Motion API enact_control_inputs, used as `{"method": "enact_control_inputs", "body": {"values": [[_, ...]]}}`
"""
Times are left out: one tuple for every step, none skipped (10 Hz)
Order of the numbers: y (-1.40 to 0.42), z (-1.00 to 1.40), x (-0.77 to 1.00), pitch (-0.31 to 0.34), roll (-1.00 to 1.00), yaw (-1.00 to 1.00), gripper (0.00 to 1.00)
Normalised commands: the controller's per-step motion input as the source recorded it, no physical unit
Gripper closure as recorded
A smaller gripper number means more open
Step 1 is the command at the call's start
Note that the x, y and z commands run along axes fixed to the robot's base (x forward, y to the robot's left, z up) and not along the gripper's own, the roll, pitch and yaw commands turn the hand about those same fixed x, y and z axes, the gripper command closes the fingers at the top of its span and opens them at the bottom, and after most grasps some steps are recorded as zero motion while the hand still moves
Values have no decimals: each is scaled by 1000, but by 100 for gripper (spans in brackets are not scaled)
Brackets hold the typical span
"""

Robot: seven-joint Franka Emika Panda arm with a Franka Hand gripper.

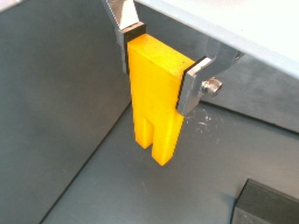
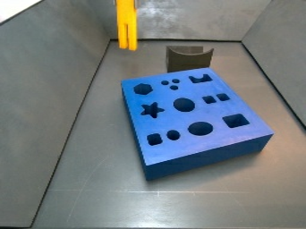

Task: Pick up the double-square object. Move up. Move to above the board. Insert the double-square object.
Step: Move up, then move to above the board.

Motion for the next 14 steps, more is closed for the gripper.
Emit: {"method": "enact_control_inputs", "body": {"values": [[22,310,6,97,44,-4,100],[-291,1000,-236,70,-27,244,100],[-302,1000,-243,36,-7,222,100],[-270,1000,-230,7,8,179,100],[-212,1000,-200,-13,41,106,100],[-184,1000,-168,9,72,63,100],[-159,1000,-145,25,93,44,100],[-140,1000,-131,30,102,35,100],[-87,879,-87,36,89,23,100],[-68,791,-68,43,78,20,100],[-36,622,-29,59,72,19,100],[-21,460,-4,79,76,21,100],[-18,343,2,90,79,24,100],[-15,267,1,93,81,25,100]]}}
